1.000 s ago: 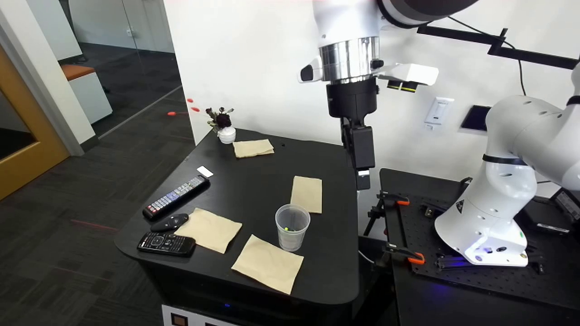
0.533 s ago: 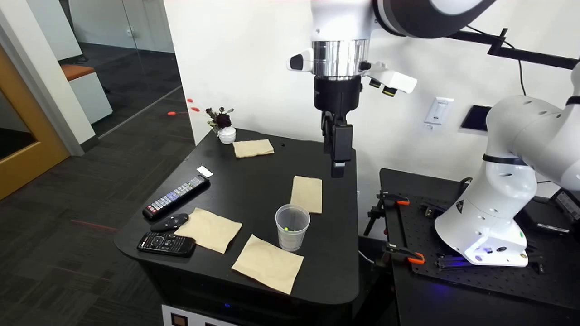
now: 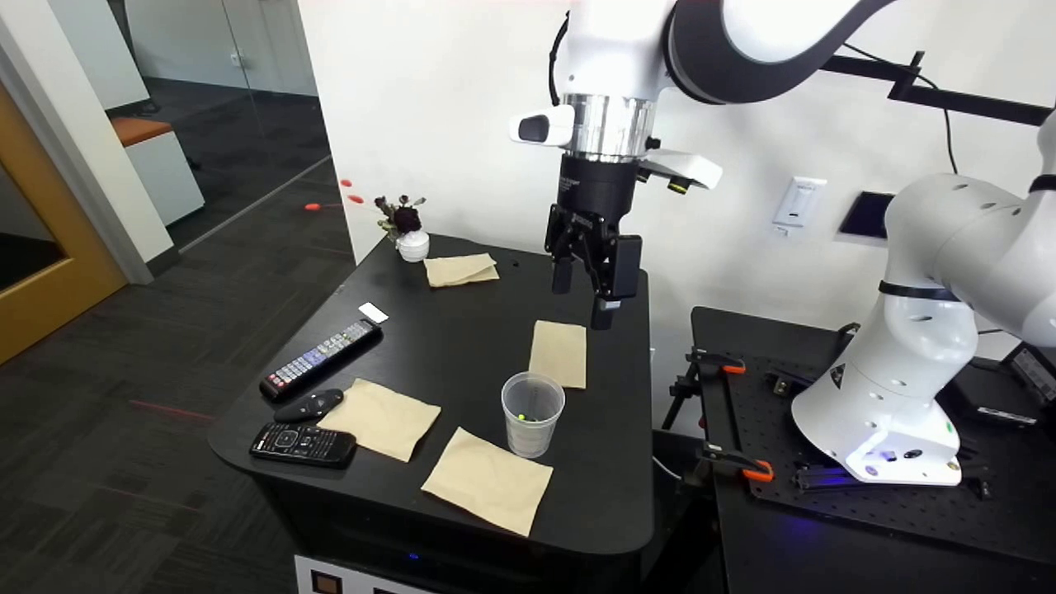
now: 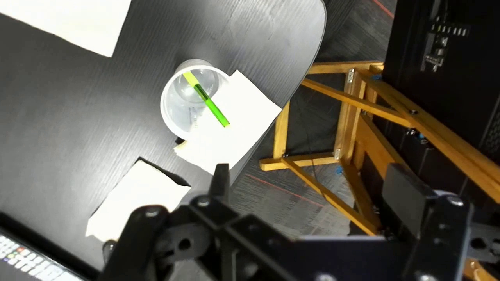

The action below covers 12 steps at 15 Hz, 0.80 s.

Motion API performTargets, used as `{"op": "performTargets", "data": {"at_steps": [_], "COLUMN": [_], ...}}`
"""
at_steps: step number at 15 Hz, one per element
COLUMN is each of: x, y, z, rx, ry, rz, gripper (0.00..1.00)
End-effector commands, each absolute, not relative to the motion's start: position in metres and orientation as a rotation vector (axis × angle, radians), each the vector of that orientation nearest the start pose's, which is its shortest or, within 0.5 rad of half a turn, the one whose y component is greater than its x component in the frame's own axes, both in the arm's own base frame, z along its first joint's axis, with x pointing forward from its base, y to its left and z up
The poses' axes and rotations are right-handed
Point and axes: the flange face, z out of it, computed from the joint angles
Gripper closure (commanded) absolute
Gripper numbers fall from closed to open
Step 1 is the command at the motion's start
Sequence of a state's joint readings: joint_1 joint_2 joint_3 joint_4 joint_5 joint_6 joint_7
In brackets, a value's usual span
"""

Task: Remove the yellow pen from the cup

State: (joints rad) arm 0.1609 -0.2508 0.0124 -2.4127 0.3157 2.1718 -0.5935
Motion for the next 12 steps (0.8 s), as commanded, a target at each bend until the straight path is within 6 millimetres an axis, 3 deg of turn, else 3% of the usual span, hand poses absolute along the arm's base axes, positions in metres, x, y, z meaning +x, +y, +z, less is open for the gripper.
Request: {"op": "performTargets", "data": {"at_steps": [1,7,12], "x": [0.447,0.447,0.449], "y": [0.086,0.079,0.075], "z": [0.407,0.402,0.391], "rx": [-2.743,-2.717,-2.504], "ry": [-0.897,-0.981,-1.203], "rz": [-0.090,-0.103,-0.224], "gripper": [0.00,0.00,0.00]}}
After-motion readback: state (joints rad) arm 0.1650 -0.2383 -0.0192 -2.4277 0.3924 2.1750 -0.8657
